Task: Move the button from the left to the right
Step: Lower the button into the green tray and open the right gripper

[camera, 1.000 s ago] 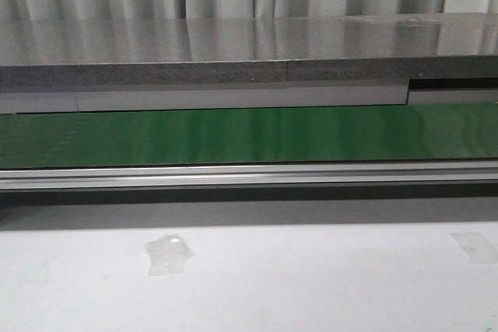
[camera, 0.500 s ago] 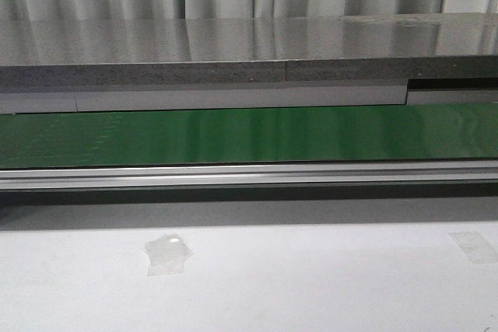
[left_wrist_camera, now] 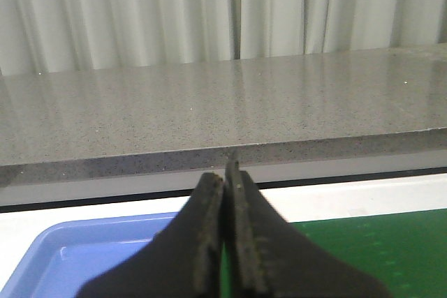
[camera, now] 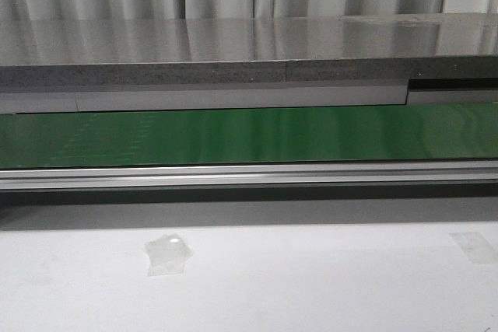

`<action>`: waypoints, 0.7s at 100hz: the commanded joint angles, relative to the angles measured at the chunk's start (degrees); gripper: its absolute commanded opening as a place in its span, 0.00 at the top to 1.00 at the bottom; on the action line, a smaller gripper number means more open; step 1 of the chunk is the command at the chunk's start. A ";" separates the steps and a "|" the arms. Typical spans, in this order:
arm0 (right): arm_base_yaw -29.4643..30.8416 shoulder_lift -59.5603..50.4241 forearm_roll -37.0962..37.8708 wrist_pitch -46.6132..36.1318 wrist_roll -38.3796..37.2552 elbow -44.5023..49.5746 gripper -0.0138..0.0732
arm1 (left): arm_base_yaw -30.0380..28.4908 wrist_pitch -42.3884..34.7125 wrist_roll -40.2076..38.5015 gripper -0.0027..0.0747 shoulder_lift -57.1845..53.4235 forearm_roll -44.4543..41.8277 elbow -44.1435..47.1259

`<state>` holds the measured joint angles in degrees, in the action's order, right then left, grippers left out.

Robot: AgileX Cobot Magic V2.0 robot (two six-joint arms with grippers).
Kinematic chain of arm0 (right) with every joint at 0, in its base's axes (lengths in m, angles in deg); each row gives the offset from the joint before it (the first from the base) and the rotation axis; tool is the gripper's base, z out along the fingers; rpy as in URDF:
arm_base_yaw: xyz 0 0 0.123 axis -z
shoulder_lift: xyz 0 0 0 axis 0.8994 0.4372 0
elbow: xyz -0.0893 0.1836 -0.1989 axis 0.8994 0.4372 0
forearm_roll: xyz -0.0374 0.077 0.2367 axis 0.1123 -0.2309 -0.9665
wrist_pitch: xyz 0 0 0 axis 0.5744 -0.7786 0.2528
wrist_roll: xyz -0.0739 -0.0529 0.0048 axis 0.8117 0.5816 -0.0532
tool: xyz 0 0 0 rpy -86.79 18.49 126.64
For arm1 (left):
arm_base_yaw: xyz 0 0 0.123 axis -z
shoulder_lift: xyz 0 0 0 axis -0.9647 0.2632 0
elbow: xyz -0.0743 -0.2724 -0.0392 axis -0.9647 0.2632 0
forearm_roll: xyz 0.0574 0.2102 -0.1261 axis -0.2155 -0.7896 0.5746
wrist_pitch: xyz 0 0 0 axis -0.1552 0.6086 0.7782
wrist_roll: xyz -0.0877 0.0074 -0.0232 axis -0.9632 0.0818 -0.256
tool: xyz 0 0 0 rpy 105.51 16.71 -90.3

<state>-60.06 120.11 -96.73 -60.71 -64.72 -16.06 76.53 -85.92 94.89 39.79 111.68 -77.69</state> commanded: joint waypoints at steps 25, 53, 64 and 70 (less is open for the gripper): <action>0.03 -22.76 -1.03 -11.99 0.56 21.00 0.35 | 0.11 -3.36 -0.07 0.99 0.50 0.67 -1.57; 0.03 -40.13 -3.20 -3.69 0.51 30.82 0.35 | 0.11 -3.36 -0.07 0.99 0.50 0.67 -1.57; 0.03 -45.03 -3.40 0.14 0.51 31.66 0.38 | 0.11 -3.36 -0.07 0.99 0.50 0.67 -1.57; 0.03 -46.84 -3.40 1.78 0.51 31.66 0.42 | 0.11 -3.36 -0.07 0.99 0.50 0.67 -1.57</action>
<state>-60.06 75.17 -98.94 -57.70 -64.72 16.79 76.53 -85.92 94.89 39.79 111.68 -77.69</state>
